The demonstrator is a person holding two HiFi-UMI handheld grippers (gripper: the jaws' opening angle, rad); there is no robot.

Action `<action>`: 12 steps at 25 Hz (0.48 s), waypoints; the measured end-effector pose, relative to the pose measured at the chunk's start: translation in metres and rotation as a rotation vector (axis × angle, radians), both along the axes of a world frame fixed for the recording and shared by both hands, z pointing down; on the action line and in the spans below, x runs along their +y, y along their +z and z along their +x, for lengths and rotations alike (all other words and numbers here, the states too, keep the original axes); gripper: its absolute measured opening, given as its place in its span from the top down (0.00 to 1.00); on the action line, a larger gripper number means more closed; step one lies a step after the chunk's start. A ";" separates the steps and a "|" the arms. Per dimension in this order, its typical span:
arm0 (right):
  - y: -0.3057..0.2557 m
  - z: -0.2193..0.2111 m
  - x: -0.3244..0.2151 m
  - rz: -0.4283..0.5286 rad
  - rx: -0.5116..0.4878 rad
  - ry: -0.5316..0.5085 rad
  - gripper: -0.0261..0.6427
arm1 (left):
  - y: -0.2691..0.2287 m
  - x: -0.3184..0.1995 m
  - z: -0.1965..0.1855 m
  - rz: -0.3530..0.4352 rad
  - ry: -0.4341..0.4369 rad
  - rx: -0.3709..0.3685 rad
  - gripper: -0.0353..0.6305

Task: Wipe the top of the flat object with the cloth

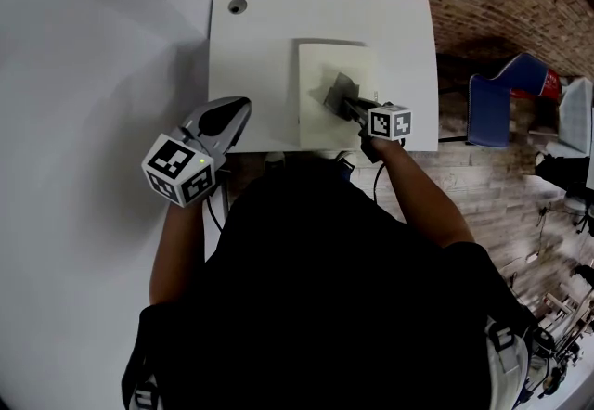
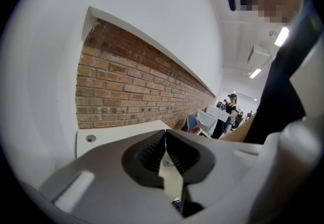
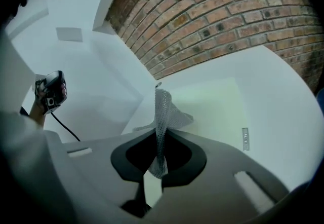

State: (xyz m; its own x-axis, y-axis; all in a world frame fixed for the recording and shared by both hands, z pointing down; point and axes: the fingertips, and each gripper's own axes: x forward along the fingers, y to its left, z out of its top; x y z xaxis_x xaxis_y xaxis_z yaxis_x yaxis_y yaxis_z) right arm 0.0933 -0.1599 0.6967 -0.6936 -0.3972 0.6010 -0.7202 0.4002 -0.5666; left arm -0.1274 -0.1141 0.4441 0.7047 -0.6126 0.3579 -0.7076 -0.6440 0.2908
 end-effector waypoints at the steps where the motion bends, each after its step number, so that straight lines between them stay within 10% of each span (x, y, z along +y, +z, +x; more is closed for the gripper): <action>1: -0.002 -0.004 0.002 0.005 0.004 -0.007 0.94 | 0.000 0.000 0.000 -0.001 0.001 -0.001 0.94; 12: 0.007 -0.065 0.057 -0.059 -0.046 -0.186 0.94 | 0.002 0.003 -0.001 -0.012 0.002 -0.003 0.94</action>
State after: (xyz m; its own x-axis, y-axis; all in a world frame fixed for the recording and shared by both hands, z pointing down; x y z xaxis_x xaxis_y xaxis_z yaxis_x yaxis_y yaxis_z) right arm 0.0283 -0.1027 0.7040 -0.7792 -0.2249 0.5851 -0.6096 0.4894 -0.6237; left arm -0.1281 -0.1115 0.4463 0.7049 -0.6069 0.3672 -0.7071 -0.6421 0.2962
